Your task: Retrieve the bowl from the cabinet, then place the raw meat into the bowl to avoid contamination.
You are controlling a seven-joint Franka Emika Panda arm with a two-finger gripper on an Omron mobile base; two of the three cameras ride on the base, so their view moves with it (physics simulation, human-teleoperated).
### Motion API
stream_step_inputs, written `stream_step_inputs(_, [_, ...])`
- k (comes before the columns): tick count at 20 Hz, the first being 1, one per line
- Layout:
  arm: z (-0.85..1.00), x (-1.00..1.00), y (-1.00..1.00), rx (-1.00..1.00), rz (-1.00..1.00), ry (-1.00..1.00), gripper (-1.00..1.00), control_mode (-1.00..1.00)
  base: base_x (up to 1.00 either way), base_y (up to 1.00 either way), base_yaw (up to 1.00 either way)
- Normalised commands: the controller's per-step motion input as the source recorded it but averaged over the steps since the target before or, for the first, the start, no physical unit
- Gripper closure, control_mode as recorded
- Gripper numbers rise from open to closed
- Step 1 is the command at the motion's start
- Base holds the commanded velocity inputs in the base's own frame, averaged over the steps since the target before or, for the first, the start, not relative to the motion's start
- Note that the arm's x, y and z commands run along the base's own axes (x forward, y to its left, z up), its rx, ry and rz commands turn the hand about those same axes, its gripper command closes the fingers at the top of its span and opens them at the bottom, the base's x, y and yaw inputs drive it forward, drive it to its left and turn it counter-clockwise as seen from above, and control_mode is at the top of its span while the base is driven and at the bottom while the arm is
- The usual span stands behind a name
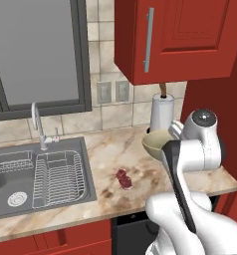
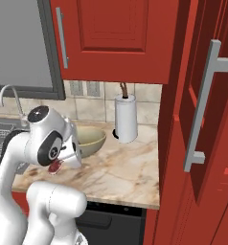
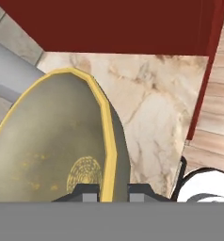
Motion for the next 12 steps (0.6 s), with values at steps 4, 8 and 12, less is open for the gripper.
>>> stream_step_inputs(4, [-0.51,0.41,-0.23,-0.15,0.2,0.02,1.0,-1.0,0.0,0.0,0.0])
stream_step_inputs(8, [-0.26,0.46,-0.13,0.0,0.34,0.07,1.0,-1.0,0.0,0.0,0.0])
stream_step_inputs(12, [-0.29,0.34,0.0,0.04,0.38,0.16,1.0,-1.0,0.0,0.0,0.0])
